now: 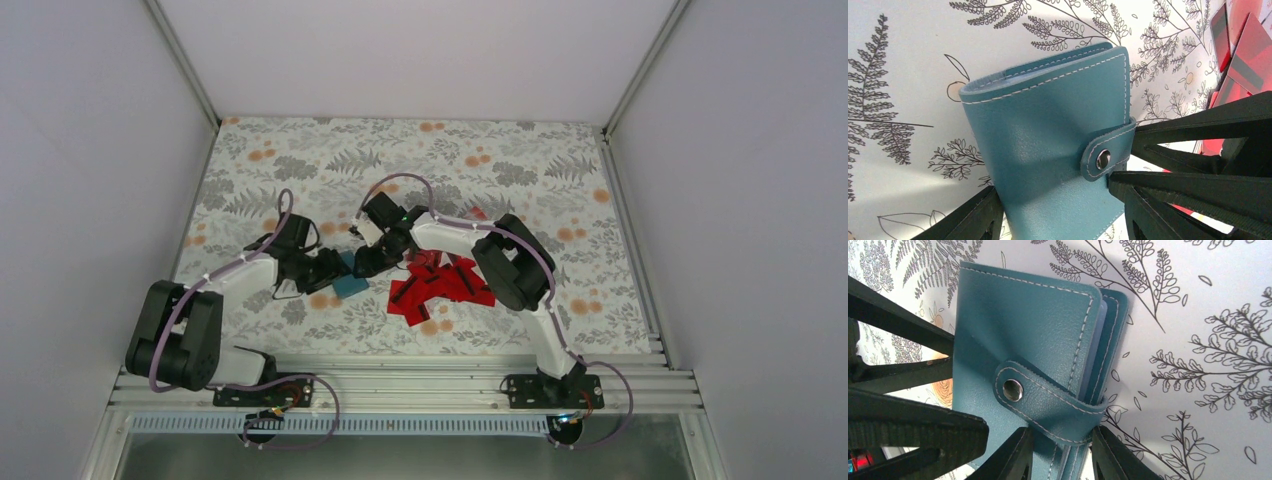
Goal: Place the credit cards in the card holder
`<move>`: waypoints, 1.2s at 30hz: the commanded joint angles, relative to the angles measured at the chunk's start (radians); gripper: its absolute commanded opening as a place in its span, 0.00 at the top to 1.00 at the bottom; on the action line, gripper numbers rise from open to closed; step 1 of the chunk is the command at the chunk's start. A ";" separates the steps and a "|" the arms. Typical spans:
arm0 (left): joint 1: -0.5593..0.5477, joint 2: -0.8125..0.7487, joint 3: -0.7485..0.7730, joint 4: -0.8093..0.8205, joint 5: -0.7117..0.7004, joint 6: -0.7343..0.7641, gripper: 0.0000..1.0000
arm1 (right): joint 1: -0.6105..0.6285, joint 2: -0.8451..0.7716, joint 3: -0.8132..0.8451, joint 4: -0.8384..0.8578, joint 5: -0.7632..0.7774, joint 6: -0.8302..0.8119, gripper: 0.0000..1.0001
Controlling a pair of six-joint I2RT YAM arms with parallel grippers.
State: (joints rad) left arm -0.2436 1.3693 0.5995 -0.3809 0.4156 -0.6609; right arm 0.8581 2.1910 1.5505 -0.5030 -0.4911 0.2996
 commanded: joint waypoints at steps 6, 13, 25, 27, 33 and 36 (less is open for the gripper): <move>0.009 0.029 -0.006 0.025 -0.012 -0.022 0.43 | 0.011 0.054 -0.025 -0.035 0.011 -0.018 0.69; 0.009 0.056 -0.005 0.043 -0.029 -0.029 0.45 | 0.011 0.059 -0.020 -0.040 0.009 -0.021 0.69; 0.018 0.077 -0.010 0.071 -0.024 -0.058 0.45 | 0.011 0.064 -0.023 -0.046 0.005 -0.031 0.69; 0.019 0.084 -0.013 0.078 -0.024 -0.065 0.45 | 0.011 0.065 -0.020 -0.048 0.003 -0.033 0.69; 0.021 0.135 -0.007 0.088 -0.035 -0.074 0.45 | 0.011 0.069 -0.019 -0.052 0.000 -0.041 0.69; 0.021 0.159 0.001 0.088 -0.041 -0.070 0.45 | 0.010 0.070 -0.021 -0.054 0.000 -0.043 0.70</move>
State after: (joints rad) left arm -0.2169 1.4513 0.6209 -0.3107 0.4126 -0.7250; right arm 0.8558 2.1929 1.5505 -0.5076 -0.4988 0.2798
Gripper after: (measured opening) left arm 0.549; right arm 0.305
